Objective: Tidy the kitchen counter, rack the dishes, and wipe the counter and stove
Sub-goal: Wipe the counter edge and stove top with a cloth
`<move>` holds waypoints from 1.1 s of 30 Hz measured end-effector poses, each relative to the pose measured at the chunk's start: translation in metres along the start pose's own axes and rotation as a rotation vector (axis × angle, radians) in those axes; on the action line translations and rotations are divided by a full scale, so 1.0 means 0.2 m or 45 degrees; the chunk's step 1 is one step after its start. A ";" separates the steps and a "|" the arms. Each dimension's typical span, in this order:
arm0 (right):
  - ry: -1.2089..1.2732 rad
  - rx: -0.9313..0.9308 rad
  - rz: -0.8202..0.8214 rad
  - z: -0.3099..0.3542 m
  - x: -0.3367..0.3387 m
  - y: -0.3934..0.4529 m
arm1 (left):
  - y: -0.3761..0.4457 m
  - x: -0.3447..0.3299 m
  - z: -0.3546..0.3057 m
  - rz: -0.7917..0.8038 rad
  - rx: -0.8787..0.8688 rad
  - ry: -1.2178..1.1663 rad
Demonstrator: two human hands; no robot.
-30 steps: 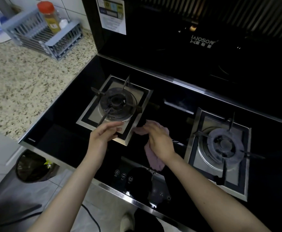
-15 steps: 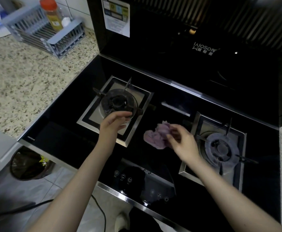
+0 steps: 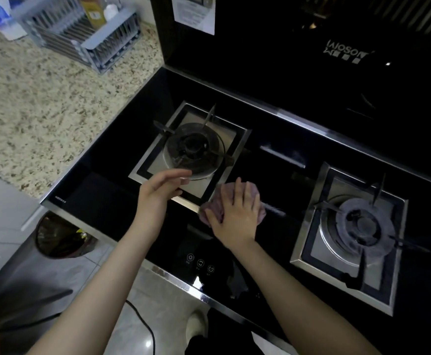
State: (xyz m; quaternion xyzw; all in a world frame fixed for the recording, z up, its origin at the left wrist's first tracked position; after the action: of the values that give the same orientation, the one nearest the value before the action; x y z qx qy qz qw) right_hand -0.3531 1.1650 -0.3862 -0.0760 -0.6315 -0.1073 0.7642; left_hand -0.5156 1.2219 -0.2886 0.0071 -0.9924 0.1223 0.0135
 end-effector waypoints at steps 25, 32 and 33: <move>0.005 -0.077 -0.012 -0.08 -0.01 -0.05 | -0.15 -0.03 0.01 0.169 -0.003 0.038; 0.069 0.137 0.133 0.35 -0.10 -0.41 | -0.27 -0.03 -0.02 0.189 -0.041 0.064; 0.064 0.178 0.156 0.37 -0.11 -0.43 | -0.28 -0.02 -0.03 0.193 -0.052 0.070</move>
State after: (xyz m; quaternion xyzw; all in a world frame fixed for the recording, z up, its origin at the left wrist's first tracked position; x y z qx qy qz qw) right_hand -0.4497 1.1016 -0.3962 -0.0583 -0.6123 -0.0181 0.7882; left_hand -0.5097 1.1690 -0.2690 -0.0718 -0.9916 0.1030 0.0317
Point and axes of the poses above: each hand's wrist, its own y-axis towards the middle knuckle, its own x-axis out of the back of the hand, z = x × y, the point moved 10 cm from there along y, towards the middle knuckle, and after that the axes turned 10 degrees about -z, right-handed, at the moved point
